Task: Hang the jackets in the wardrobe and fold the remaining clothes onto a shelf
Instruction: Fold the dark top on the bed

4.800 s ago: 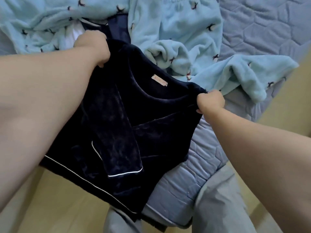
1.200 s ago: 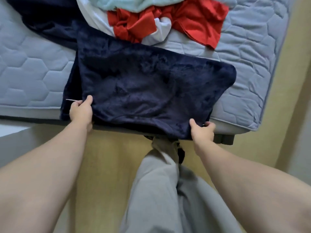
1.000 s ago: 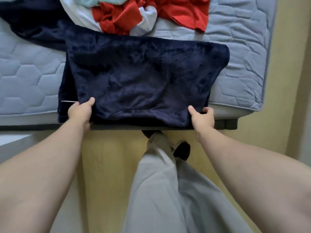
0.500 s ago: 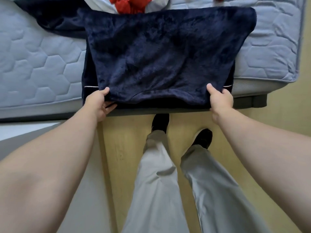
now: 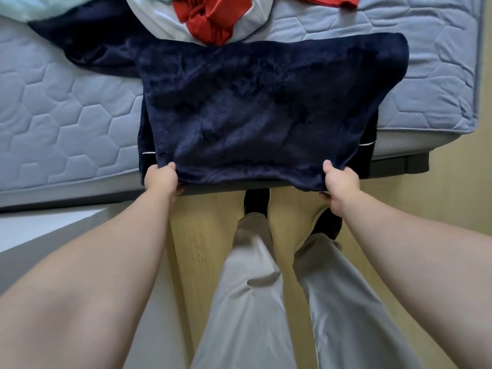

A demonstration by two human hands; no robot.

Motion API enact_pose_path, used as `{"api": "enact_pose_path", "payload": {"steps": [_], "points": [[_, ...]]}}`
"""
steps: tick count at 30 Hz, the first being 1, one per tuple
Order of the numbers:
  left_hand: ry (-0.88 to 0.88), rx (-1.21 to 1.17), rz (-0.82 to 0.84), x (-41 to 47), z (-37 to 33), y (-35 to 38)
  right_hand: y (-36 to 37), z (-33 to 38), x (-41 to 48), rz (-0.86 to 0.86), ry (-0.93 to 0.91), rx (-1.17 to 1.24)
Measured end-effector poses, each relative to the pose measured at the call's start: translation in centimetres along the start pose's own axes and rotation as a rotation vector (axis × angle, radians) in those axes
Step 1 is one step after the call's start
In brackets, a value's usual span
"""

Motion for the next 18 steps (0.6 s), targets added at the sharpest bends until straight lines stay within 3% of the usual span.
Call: {"api": "enact_pose_path", "payload": {"steps": [3,5,8,10,13,16,18], "points": [[0.009,0.45,-0.213,-0.1,-2.7,-1.3,-1.7,2.3,0.5,-0.176,-0.018,-0.274],[0.068,0.682,-0.398,-2.0,-6.0,-1.0,-3.2,4.5,-0.1,-0.295,-0.07,-0.312],[0.381,0.957,-0.506,-5.8,-12.4,4.1,-4.9,7.3,-0.5,-0.344,-0.135,-0.348],[0.618,1.075,-0.379,-8.2,-15.8,9.9,-5.3,8.2,0.0,-0.241,-0.115,-0.344],[0.886,1.216,-0.049,-12.0,-19.7,20.4,-5.9,8.9,0.9,-0.036,-0.097,-0.285],[0.944,1.304,0.28,-14.3,-22.1,30.2,-6.1,9.0,1.6,0.147,-0.047,-0.206],[0.951,1.408,0.358,-15.3,-23.4,35.9,-6.4,9.1,2.1,0.212,-0.021,-0.202]]}}
Point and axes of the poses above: each hand's wrist, its own x-axis towards the middle knuckle, its own y-axis out of the palm, z = x × y, the point moved 10 cm from there along x, towards the middle knuckle, and after that the axes turned 15 degrees about z, right-handed, at the moved point
